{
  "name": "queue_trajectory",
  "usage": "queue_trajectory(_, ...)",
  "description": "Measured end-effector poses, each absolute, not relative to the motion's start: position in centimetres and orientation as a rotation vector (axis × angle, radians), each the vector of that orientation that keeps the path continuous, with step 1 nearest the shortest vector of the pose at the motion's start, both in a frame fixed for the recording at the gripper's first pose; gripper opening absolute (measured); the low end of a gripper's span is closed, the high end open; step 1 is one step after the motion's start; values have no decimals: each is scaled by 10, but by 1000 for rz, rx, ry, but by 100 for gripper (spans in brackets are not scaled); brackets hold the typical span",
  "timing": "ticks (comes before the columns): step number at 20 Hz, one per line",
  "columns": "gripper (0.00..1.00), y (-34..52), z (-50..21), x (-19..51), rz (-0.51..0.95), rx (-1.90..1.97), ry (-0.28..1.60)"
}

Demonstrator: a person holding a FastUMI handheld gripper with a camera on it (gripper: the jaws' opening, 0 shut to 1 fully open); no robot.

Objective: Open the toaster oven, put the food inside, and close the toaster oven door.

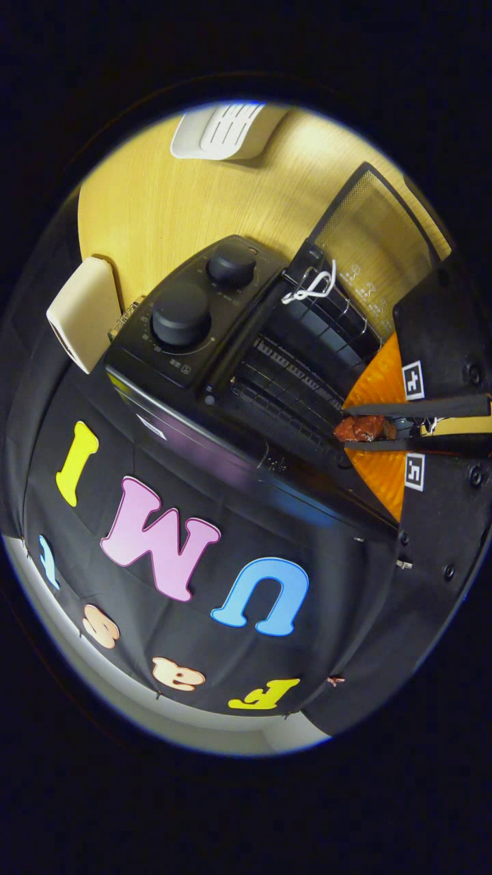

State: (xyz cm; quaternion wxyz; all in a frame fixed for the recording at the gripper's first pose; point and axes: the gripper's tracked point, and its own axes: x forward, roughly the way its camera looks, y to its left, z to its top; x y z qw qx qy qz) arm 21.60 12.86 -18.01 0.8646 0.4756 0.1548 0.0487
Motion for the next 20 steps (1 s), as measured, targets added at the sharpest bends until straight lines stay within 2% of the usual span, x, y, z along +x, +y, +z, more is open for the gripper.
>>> queue_trajectory(6,14,126,-195,224,69,889,312)
queue_trajectory(9,20,116,-197,221,33,791,311)
queue_trajectory(11,33,110,-194,220,28,740,299)
queue_trajectory(13,64,106,-186,218,43,693,281)
queue_trajectory(16,97,102,-183,203,71,612,300)
queue_trajectory(20,98,98,-185,165,94,501,361)
